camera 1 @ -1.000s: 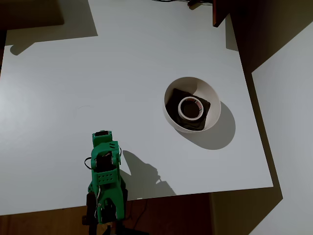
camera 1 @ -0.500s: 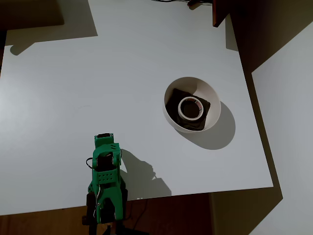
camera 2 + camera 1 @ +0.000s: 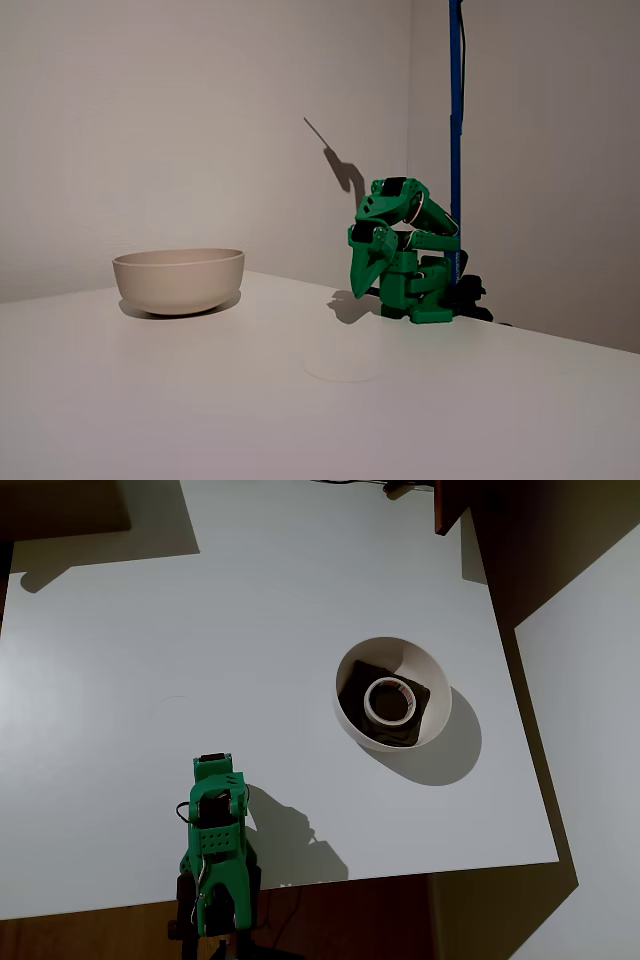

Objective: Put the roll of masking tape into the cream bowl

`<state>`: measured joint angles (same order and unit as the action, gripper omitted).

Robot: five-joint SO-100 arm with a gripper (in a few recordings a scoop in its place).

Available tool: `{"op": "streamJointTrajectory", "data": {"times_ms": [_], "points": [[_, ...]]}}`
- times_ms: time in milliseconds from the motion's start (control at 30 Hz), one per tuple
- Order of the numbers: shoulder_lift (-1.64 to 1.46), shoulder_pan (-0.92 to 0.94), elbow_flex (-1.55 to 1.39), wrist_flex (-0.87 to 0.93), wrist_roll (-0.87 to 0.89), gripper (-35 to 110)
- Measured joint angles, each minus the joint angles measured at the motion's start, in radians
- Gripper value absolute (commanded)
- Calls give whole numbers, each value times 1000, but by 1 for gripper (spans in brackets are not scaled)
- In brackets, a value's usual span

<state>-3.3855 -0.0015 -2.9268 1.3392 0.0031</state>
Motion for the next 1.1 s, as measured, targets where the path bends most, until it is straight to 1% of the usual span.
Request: {"op": "streamJointTrajectory", "data": {"times_ms": [233, 1100], "points": [[0, 0, 0, 0, 0, -8], [0, 0, 0, 0, 0, -8]]}}
